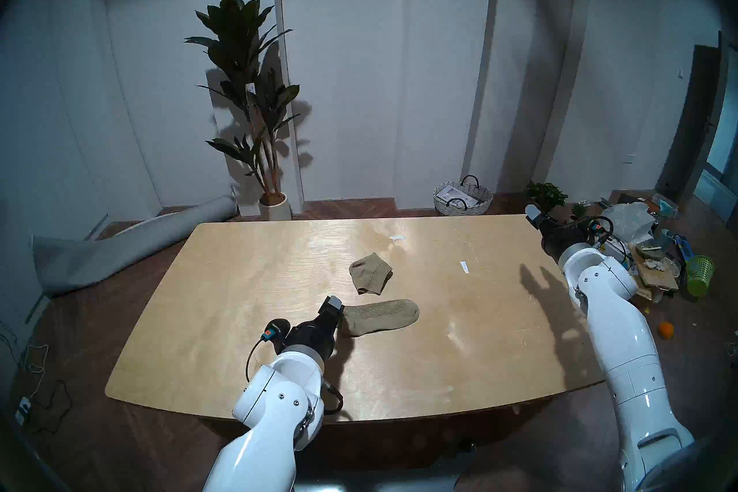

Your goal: Fold socks in half once and place them neatly on the table

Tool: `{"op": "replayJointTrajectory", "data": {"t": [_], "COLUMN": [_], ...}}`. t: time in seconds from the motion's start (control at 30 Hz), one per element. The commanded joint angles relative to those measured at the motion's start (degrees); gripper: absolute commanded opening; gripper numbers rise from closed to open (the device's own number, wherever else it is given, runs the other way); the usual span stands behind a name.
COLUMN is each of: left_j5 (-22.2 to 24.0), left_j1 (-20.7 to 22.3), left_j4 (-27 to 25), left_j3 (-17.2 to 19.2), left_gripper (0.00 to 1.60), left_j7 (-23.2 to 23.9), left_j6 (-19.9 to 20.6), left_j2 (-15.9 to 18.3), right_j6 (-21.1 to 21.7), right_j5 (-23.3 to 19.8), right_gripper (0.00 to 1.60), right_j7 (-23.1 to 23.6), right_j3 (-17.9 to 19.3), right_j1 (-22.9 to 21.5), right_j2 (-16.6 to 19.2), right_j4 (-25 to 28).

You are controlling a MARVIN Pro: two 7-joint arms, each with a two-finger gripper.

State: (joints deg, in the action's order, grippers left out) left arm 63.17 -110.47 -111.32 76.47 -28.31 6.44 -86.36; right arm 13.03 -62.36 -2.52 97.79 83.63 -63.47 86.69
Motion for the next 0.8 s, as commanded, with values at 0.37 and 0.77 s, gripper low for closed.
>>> {"op": "replayJointTrajectory", "data": {"t": [0.37,0.77], "left_j5": [-1.17,-2.43], "left_j1": [6.72,7.53], "left_j4": [3.04,4.13], "left_j3": [-2.09,-3.41], "left_gripper": [1.60,1.60], "left_j7": [-2.11,-4.48], "left_j6": [2.90,4.89], "left_j2": [-0.15,-0.03], "right_j6": [-1.14,-1.27], "right_j5": [0.29,0.73], "right_gripper": [1.60,1.60], "right_j7": [1.24,1.06], "right_j3": [1.92,2.07], "right_j1": [-1.30,-1.40], "right_j2": [0.88,0.72], "right_j4": [0.39,0.42]}}
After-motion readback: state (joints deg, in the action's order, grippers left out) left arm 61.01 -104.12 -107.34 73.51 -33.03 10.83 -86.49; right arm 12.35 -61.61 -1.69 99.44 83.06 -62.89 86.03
